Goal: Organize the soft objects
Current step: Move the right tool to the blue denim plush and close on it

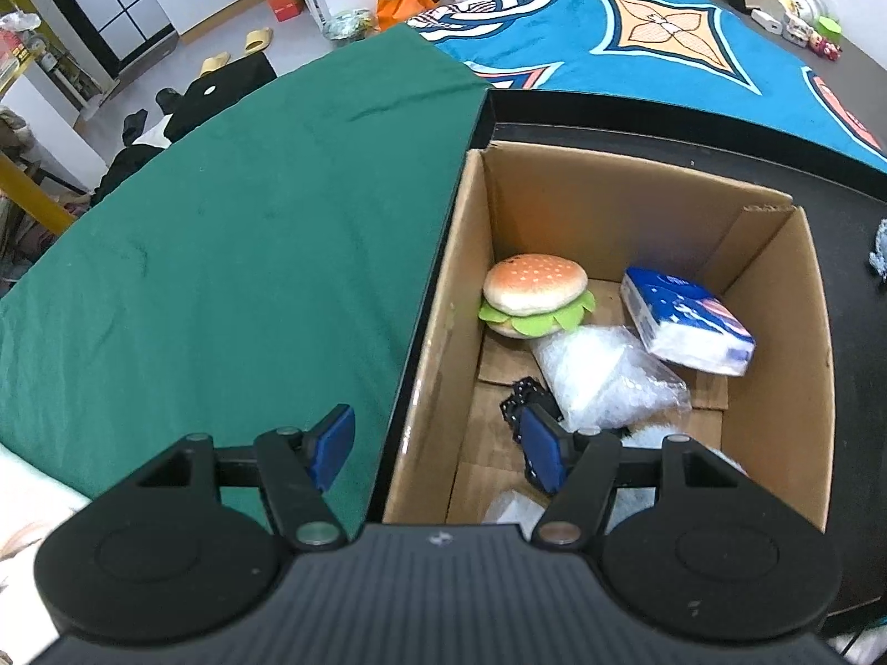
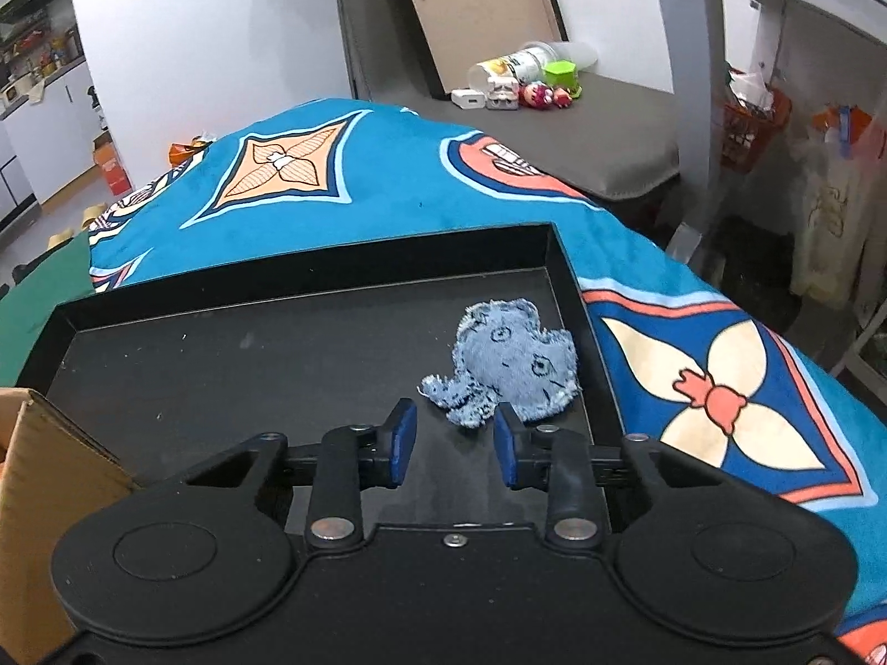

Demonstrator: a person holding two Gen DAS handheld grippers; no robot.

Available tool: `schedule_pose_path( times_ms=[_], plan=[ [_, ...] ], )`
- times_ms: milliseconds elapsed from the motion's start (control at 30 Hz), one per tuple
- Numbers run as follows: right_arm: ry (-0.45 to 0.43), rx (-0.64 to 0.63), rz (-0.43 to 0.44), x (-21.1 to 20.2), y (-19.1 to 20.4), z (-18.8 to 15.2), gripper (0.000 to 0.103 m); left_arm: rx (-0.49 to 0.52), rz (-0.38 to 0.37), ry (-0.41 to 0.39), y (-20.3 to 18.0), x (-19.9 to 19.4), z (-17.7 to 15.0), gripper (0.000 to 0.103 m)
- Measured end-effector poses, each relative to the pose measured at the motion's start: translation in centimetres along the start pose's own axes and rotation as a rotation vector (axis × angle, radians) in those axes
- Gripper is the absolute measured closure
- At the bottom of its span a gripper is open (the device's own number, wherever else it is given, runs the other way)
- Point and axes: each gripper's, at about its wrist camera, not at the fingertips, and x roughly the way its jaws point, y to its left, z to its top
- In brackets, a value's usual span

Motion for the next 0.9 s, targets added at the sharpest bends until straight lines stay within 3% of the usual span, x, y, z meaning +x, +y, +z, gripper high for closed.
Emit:
schedule_pose_path(
  times_ms=[267, 467, 500, 533, 700, 900],
  plan=[
    [0.031, -0.02, -0.01, 1.6, 0.1, -0.2, 0.079, -0.032, 0.017, 0.012, 0.8, 1.0, 0.6, 0.038],
    [0.023, -0.021, -0.016, 1.7, 0.0, -0.2, 0.093, -0.035, 0.021, 0.016, 0.9, 1.3, 0.6, 0.038],
    [0.02, -0.02, -0.016, 1.7, -0.1, -0.2, 0.102, -0.035, 0.019, 0.017, 0.9, 1.4, 0.6, 0.038],
    [0.017, -0.017, -0.017, 1.6, -0.2, -0.2, 0.103, -0.035, 0.018, 0.019, 0.9, 1.5, 0.6, 0.038],
    [-0.024, -0.027, -0.013, 0.8, -0.3, -0.1, 0.103, -0.032, 0.01, 0.02, 0.8, 1.4, 0.3, 0.038],
    [-0.011, -0.029, -0.016, 0.2, -0.3, -0.2, 0.103, -0.034, -0.003, 0.016, 1.1, 1.2, -0.1, 0.038]
  ],
)
